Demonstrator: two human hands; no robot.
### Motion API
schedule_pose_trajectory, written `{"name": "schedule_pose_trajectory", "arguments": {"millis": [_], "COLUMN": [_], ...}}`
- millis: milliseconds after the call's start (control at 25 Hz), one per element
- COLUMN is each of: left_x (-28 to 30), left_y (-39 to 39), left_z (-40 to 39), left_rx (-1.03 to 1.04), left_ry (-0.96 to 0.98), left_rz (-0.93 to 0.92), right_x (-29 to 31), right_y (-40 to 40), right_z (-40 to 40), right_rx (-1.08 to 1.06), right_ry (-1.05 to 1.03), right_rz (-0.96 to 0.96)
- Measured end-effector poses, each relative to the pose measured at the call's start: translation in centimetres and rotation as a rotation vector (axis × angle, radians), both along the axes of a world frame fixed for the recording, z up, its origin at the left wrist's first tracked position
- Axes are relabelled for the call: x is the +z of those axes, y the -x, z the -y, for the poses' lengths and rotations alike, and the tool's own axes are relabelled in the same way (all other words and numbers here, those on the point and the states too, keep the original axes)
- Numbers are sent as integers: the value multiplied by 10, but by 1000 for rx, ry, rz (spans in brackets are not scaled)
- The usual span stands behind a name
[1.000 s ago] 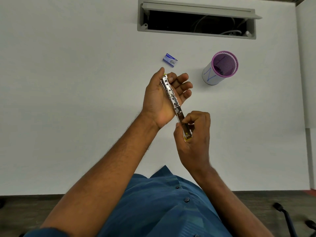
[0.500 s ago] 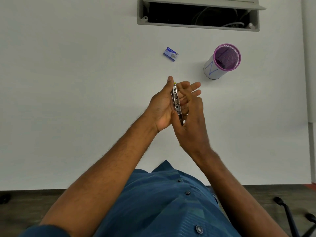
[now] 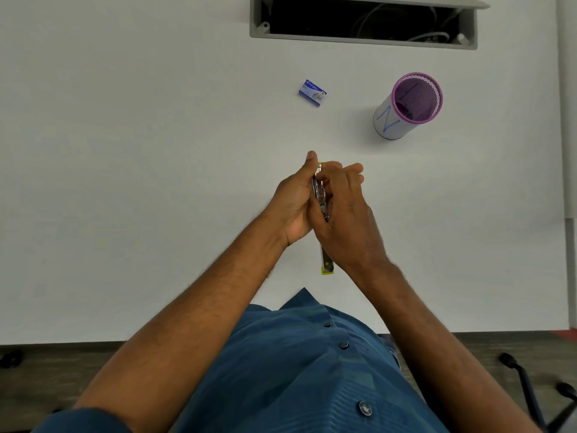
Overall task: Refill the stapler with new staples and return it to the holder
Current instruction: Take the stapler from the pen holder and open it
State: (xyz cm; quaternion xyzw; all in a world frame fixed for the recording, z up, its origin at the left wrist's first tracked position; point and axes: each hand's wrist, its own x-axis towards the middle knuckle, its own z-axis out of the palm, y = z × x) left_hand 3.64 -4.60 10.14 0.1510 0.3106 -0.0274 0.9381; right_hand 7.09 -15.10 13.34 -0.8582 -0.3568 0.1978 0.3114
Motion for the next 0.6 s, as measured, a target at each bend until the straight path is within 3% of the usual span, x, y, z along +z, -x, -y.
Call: {"name": "schedule_pose_trajectory", "arguments": {"millis": [240, 480, 600], "left_x": [-1, -2, -1], "left_y": [-1, -4, -4], "left_z": [-3, -15, -15], "left_rx": [25, 84, 79], "left_ry": [-7, 15, -19], "left_rz": [17, 75, 84], "right_x": [1, -6, -7], "right_y": [2, 17, 19], "right_z": [2, 16, 22], "right_rx": [-47, -40, -68], "right_ry": [-110, -209, -224], "right_rz": [-12, 154, 120]}}
